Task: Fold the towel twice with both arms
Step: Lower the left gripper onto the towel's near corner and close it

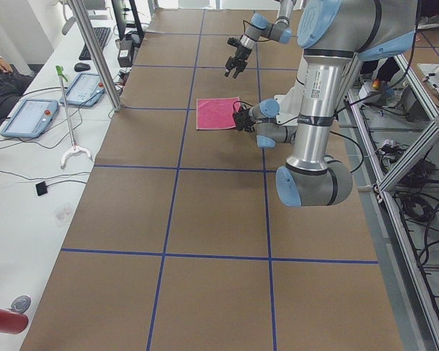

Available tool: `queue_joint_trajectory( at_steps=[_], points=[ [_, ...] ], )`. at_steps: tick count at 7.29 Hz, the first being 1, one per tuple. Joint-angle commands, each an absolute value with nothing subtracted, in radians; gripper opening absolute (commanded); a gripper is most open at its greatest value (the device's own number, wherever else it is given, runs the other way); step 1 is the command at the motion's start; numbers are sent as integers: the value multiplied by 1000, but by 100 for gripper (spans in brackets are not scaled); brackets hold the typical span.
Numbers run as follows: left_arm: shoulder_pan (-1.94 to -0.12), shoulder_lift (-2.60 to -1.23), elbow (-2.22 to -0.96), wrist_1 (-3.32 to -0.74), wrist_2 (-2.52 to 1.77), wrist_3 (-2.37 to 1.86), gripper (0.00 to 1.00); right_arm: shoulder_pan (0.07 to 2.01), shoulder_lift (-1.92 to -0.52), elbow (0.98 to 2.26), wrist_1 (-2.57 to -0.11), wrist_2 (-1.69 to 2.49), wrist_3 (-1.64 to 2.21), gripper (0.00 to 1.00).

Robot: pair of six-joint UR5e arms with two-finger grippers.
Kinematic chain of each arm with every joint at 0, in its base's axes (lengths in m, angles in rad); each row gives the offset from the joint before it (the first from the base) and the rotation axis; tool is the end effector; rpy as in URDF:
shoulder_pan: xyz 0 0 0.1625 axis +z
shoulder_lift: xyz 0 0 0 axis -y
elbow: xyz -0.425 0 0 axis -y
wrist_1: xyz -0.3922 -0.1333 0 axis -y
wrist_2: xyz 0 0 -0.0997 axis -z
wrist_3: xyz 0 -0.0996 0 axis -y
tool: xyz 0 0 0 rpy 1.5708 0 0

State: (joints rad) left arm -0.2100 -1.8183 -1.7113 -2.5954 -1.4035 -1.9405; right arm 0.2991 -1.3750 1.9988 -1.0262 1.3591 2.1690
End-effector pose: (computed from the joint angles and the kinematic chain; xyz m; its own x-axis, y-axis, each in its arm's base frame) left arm 0.5359 -0.2675 0.3432 0.0113 -0.3667 -0.9303 0.3973 0.8554 -0.3324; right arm -0.4607 -0.3035 0.2967 0.0430 0.5894 0.8067 -0.6015 0.6600 -0.4502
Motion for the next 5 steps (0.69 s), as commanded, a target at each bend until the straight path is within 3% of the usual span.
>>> queue_joint_trajectory(
  at_steps=[1, 5],
  points=[
    [-203, -1816, -1712, -2595, -1404, -1940, 41, 299, -1374, 1999, -1026, 1358, 2169, 81],
    [-201, -1816, -1715, -2595, -1404, -1939, 24, 299, -1373, 1996, -1026, 1359, 2169, 81]
  ],
)
